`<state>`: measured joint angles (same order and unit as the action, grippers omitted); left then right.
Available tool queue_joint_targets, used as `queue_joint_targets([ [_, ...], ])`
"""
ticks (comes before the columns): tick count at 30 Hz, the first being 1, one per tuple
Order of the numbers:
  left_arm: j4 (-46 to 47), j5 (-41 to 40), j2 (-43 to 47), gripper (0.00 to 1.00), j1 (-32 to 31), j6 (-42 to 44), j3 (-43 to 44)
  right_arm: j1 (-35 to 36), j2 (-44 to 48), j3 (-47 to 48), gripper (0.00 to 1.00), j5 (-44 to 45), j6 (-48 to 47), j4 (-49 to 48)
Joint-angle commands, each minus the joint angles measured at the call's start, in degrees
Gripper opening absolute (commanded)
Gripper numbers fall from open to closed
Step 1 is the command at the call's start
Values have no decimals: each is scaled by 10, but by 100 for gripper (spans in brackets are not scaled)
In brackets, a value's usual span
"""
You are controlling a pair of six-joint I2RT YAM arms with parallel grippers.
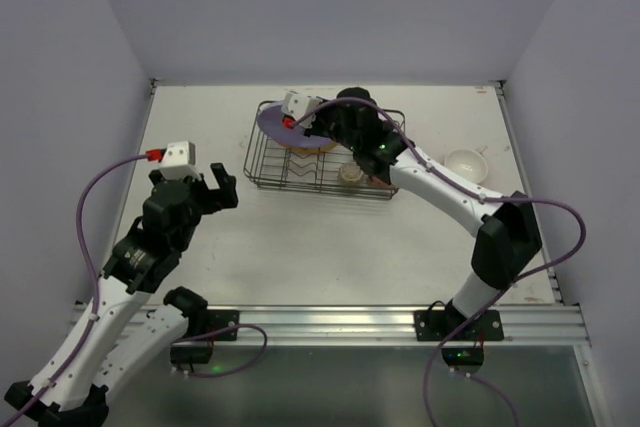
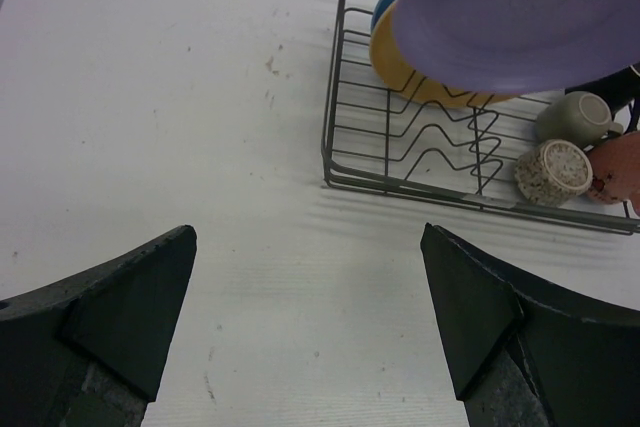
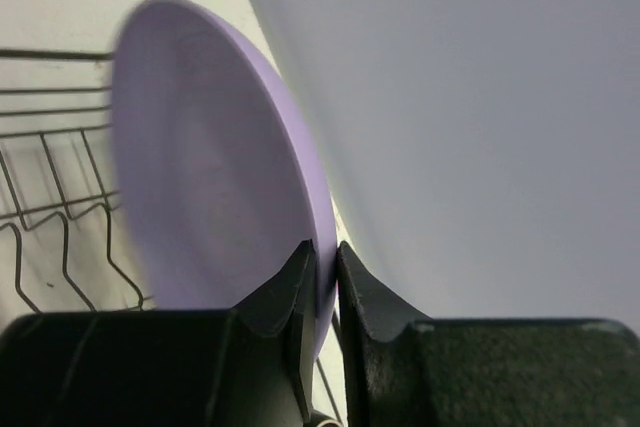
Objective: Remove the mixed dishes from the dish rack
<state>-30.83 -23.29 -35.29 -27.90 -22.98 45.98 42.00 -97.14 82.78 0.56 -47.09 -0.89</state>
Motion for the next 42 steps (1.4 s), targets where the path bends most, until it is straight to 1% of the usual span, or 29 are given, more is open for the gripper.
queue_joint_targets([
  [1,23,-13,10,100,-2,7,-3,8,63,3,0,-14,39,-34],
  [4,21,-15,10,100,-2,6,-2,7,80,-4,0,-13,54,-37],
  [10,20,-18,13,100,-1,5,-2,8,133,-25,0,-14,127,-35],
  [16,18,-18,18,100,-1,5,-1,7,174,-79,0,-12,187,-41],
  [18,17,-20,22,100,0,5,-1,7,196,-110,0,-7,225,-48],
  [20,18,-21,24,100,0,4,-2,7,240,-132,0,-6,274,-41],
  [21,17,-22,25,100,-1,4,-2,7,255,-136,0,16,291,-30],
  [22,17,-22,25,100,-1,4,-2,7,283,-140,0,28,310,3],
  [23,17,-21,25,100,0,4,-1,7,299,-147,0,37,353,23],
  [25,16,-23,27,100,-1,3,-1,5,326,-168,0,35,396,83],
  [26,16,-23,28,100,0,3,-1,5,355,-182,0,34,438,97],
  [32,17,-21,37,100,-1,3,-2,-6,463,-310,0,41,594,193],
  [36,15,-19,39,100,-1,2,0,-32,490,-352,0,25,677,257],
  [39,16,-18,49,100,-1,2,0,-53,488,-396,0,2,745,278],
  [42,16,-15,59,100,-1,1,0,-60,487,-440,0,1,819,288],
])
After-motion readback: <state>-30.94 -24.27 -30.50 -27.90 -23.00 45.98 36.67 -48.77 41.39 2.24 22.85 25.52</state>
